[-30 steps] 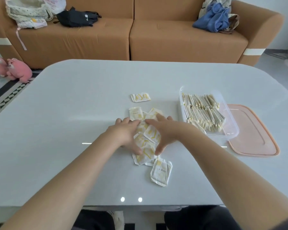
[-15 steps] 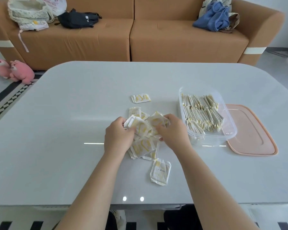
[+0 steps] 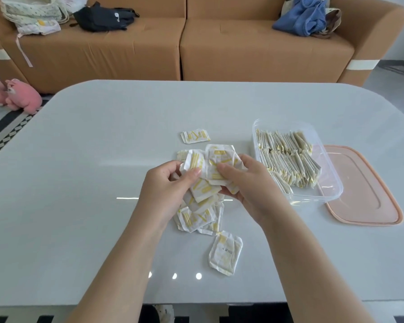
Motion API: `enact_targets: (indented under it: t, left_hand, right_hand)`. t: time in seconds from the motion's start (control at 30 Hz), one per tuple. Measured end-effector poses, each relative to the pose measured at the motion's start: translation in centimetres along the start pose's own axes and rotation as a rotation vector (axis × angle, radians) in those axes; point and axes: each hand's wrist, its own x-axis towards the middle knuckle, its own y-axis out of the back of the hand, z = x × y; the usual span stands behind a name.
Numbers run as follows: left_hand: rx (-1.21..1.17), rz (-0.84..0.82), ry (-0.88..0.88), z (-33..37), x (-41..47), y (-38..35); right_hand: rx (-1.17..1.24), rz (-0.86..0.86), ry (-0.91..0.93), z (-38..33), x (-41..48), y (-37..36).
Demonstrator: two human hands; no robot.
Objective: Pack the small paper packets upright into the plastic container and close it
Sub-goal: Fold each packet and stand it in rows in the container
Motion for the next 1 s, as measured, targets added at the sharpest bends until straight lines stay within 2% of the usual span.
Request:
enact_targets:
  t: [0.13,0.43,0.57,0.67,0.83,1.0]
  left_hand:
    - [-0.079,-0.017,0.046,0.6,-0.1,0.4]
    - [-0.233,0.044,0.036,1.2,-1.0,0.1]
    - [-0.454,0.08,0.142,1.9,-0.7,0.3]
    - [-0.605,0.104,0.132,2.0,-0.6,0.3]
    - [-0.627,0.037,0.072,1.9,-0.9,-0.6]
    - [-0.599,0.018,0.016,1.0,-0.7,-1.4]
  right_hand:
    - [-0.038,0.008,0.042,0.0,-0.2,0.1]
    - [-0.007,-0.112,-0.025,0.5,-0.6,-0.7]
    - [0.053,-0.064,-0.007,0.5,-0.4,-0.4]
    - [0.179,-0.075,-0.039,0.4,-0.5,-0.3]
    - [0.381,-0.146,-0.147,0.8,-0.8,-1.5]
    - [0.43,-0.154,-0.175,1.3,-0.7,-1.9]
